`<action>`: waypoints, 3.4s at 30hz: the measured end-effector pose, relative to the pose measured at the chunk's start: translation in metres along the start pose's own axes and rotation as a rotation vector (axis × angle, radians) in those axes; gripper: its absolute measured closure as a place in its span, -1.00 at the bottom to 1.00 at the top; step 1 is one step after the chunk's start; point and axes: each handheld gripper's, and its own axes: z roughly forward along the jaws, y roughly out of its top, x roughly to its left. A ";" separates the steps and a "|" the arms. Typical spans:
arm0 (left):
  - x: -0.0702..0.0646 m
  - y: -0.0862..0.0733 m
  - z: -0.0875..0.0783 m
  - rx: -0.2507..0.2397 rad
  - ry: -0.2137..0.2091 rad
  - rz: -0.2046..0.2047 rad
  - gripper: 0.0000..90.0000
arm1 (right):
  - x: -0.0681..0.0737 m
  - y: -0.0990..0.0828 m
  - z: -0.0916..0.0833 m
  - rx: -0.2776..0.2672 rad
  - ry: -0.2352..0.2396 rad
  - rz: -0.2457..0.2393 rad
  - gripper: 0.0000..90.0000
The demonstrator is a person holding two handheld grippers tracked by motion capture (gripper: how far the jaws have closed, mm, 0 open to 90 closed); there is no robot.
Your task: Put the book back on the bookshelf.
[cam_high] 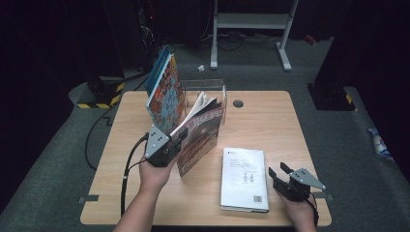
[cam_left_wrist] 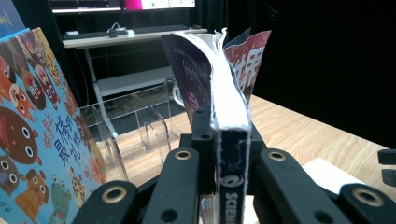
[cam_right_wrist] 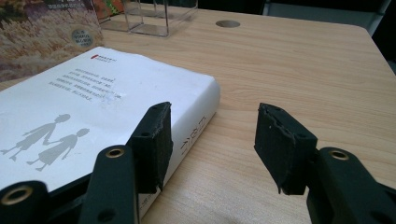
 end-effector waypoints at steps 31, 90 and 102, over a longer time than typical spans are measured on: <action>0.006 0.024 0.004 -0.023 0.042 -0.092 0.87 | -0.003 0.000 -0.003 -0.010 0.003 0.009 0.02; 0.040 0.064 0.083 -0.037 0.340 -0.097 0.87 | -0.018 -0.002 0.000 0.077 -0.023 0.037 -0.10; 0.051 0.058 0.121 -0.041 0.361 -0.086 0.87 | -0.019 -0.003 0.000 0.077 -0.027 0.050 -0.10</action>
